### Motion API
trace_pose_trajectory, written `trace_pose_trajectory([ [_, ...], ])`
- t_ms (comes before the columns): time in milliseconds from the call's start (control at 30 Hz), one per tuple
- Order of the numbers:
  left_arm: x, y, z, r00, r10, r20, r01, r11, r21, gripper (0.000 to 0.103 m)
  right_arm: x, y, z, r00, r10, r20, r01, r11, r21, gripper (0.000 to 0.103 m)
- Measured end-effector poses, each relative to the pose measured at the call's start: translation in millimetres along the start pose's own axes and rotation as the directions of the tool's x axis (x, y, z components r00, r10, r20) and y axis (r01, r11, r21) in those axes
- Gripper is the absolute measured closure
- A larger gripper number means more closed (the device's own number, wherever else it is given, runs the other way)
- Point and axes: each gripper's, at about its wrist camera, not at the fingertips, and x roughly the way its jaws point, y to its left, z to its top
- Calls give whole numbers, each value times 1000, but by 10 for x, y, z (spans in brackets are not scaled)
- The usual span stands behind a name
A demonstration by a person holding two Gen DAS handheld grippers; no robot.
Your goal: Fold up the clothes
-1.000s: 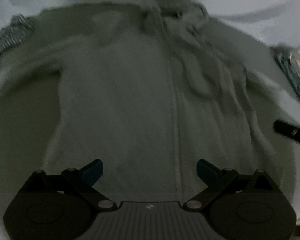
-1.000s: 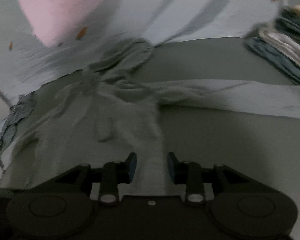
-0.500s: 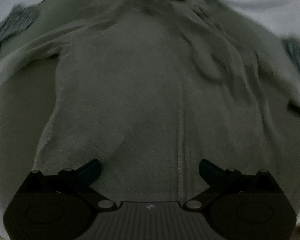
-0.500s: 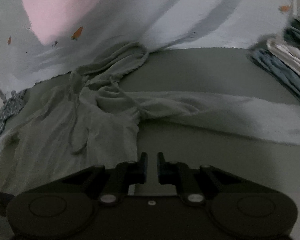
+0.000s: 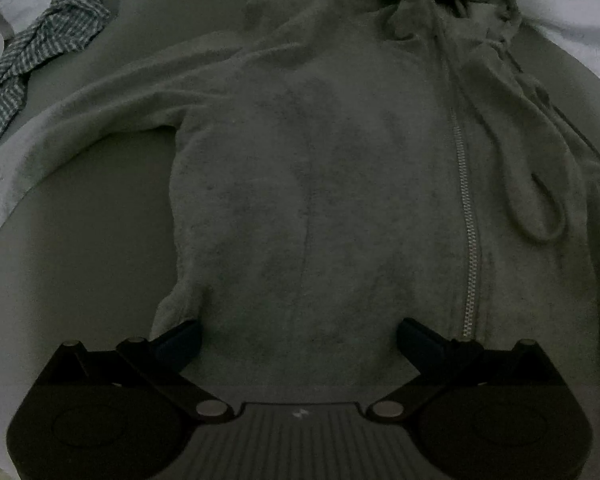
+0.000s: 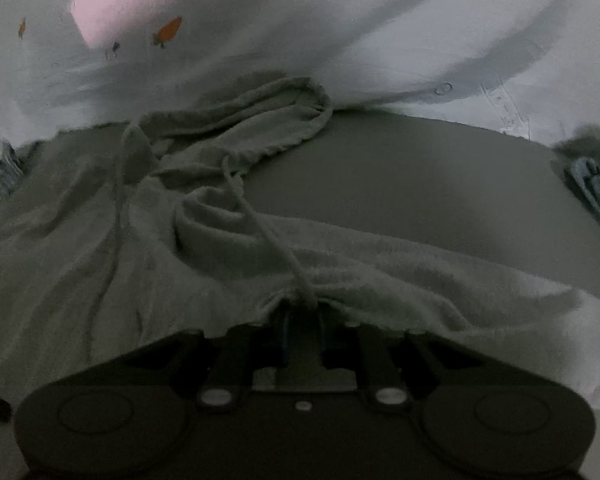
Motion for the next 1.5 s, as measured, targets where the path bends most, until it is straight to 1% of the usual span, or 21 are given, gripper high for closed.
trace_pose_trajectory([
  [67,8,5,25,1000,0,-19,0,1000,-6,0,67,32,6,1000,-21,-2,20,999,-28,88],
  [133,23,7,64,999,4,-45,-5,1000,-21,0,66,26,20,1000,-19,-6,19,1000,-23,97],
  [200,45,11,118,997,9,-80,-13,999,-48,0,29,13,63,999,-5,-42,5,1000,-2,99],
  [300,82,18,199,991,11,-134,-21,997,-73,0,-142,-78,141,999,8,-37,-5,997,74,99],
  [400,104,24,237,986,10,-165,-25,996,-87,0,-398,-217,266,1000,-16,21,13,986,167,99],
  [533,95,21,204,988,13,-156,-27,995,-91,0,-778,-197,526,982,-87,166,67,991,118,99],
  [633,76,14,148,991,16,-131,-28,995,-92,0,-1002,-176,734,967,-31,254,-4,991,135,99],
  [700,67,9,116,993,18,-118,-29,996,-88,0,-1116,-176,848,955,57,291,-113,978,178,99],
  [733,63,6,101,994,19,-112,-29,996,-86,0,-1152,-193,887,943,126,308,-199,956,216,99],
  [800,59,2,81,994,20,-106,-29,996,-86,0,-1197,-243,939,898,272,345,-380,875,299,99],
  [867,56,-2,64,995,21,-102,-29,996,-86,0,-1129,-338,905,815,428,391,-572,704,421,100],
  [933,53,-7,48,995,21,-99,-30,996,-86,0,-985,-418,811,720,531,447,-691,490,531,100],
  [967,54,-9,41,995,22,-97,-30,997,-76,0,-886,-430,742,693,562,452,-707,404,581,100],
  [1000,54,-12,32,995,23,-95,-30,997,-73,0,-796,-425,678,677,590,441,-707,354,612,100],
  [1033,54,-15,23,995,23,-93,-30,997,-68,0,-743,-415,616,697,587,412,-680,358,640,100],
  [1100,54,-22,3,996,24,-88,-29,998,-56,0,-663,-387,490,756,568,326,-608,423,672,100],
  [1167,54,-31,-22,996,26,-80,-29,999,-36,0,-550,-355,356,831,529,171,-478,523,706,98],
  [1233,51,-40,-48,997,26,-72,-28,999,-22,0,-504,-308,217,880,473,46,-375,632,678,96],
  [1333,50,-52,-92,998,28,-58,-28,1000,-4,0,-578,-264,129,927,373,-41,-275,750,601,92],
  [1367,47,-57,-111,998,28,-51,-29,1000,-4,0,-640,-266,106,935,352,-38,-265,769,582,90],
  [1500,35,-80,-198,999,35,-13,-35,999,-17,0,-862,-401,69,962,273,11,-230,787,572,79],
])
